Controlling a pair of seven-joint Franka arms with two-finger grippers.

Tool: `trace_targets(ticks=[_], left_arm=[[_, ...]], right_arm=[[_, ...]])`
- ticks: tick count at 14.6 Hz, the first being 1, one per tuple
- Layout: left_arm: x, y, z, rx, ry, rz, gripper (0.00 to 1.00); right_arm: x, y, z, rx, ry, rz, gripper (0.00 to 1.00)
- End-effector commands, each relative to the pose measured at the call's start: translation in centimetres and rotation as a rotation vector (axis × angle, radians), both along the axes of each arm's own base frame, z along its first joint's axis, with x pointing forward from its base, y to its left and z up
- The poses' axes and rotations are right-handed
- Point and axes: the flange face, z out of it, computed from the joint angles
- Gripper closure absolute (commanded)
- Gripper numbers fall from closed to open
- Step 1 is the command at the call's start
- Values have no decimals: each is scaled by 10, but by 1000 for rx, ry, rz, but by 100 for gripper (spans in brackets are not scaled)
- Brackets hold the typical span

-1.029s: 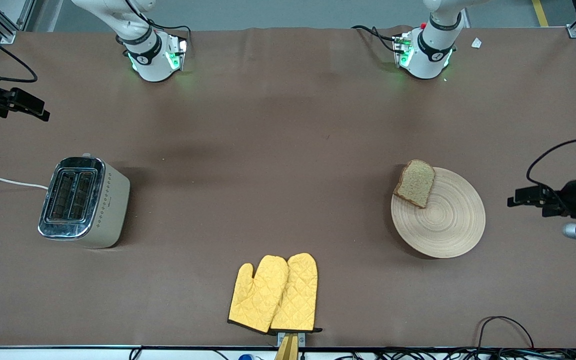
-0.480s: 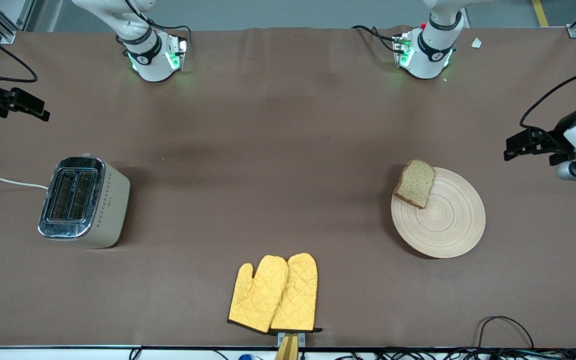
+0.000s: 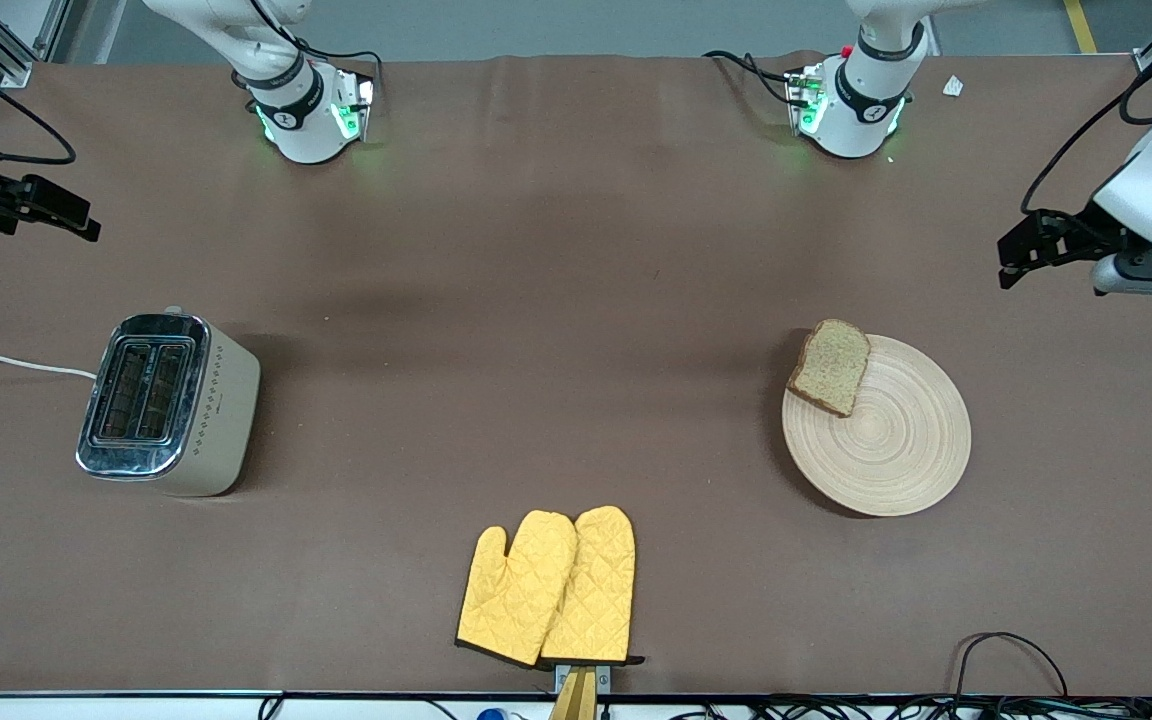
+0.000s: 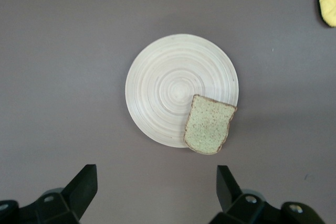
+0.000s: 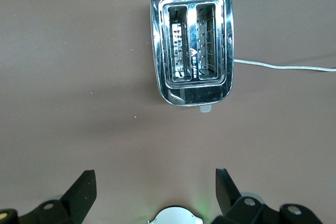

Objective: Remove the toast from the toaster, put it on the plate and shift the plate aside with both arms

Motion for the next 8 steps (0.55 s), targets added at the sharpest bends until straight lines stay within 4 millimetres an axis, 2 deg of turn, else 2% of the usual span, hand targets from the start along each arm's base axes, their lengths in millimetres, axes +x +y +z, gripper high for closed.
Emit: trace_targets(ticks=[1, 4, 8], left_arm=[[28, 14, 28, -8, 22, 9, 0], [30, 22, 23, -24, 51, 21, 0], [29, 16, 26, -14, 46, 32, 0]], right_arm=[[-7, 3, 3, 0, 5, -14, 0], [-7, 3, 3, 0, 3, -15, 0], [-6, 3, 2, 0, 2, -14, 0]])
